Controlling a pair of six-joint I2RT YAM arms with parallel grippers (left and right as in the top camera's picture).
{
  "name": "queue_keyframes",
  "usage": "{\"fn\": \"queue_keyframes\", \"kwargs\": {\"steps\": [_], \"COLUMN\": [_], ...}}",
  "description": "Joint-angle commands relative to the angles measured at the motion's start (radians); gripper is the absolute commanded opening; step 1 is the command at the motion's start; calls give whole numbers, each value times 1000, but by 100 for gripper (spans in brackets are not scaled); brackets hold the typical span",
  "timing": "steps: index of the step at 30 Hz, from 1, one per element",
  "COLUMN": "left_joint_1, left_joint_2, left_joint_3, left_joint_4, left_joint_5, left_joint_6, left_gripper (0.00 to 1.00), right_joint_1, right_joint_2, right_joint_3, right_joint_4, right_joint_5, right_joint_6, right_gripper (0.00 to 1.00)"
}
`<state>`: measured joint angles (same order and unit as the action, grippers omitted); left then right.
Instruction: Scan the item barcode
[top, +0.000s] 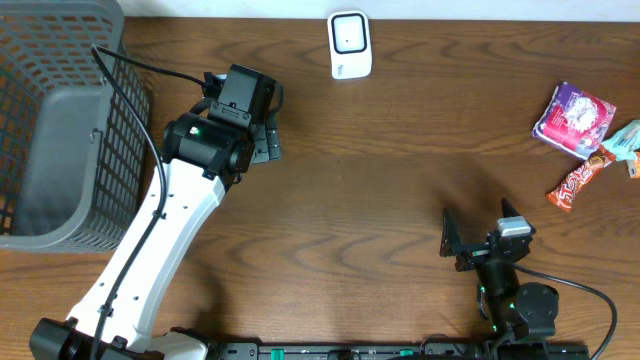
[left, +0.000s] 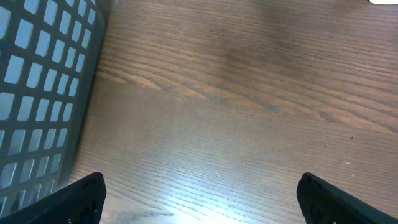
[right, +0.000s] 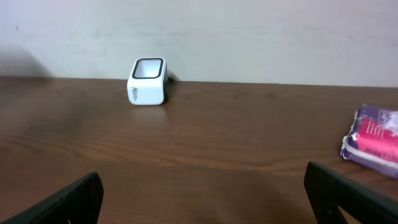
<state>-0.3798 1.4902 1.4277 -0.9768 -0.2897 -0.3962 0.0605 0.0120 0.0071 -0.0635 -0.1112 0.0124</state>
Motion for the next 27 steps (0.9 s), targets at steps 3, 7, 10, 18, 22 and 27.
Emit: {"fn": "queue_keyframes", "kwargs": {"steps": [3, 7, 10, 18, 22, 27], "left_joint_1": [3, 3, 3, 3, 3, 3], "left_joint_2": [0, 0, 0, 0, 0, 0], "left_joint_3": [12, 12, 12, 12, 12, 12], "left_joint_4": [-3, -3, -3, -3, -3, -3], "left_joint_5": [-2, -2, -2, -3, -3, -3], "left_joint_6": [-2, -2, -2, -2, -2, -2], "left_gripper": [98, 98, 98, 98, 98, 98], "right_joint_1": [-7, -8, -8, -8, -8, -8], "right_joint_2": [-6, -6, -6, -6, -6, -6], "right_joint_3": [-2, -2, -2, -1, -1, -1], "right_joint_4": [-8, -8, -10, -14, -15, -18], "right_joint_5": [16, 17, 31, 56, 61, 80], "right_joint_6": [-74, -73, -41, 2, 2, 15], "right_gripper": [99, 99, 99, 99, 99, 99]}}
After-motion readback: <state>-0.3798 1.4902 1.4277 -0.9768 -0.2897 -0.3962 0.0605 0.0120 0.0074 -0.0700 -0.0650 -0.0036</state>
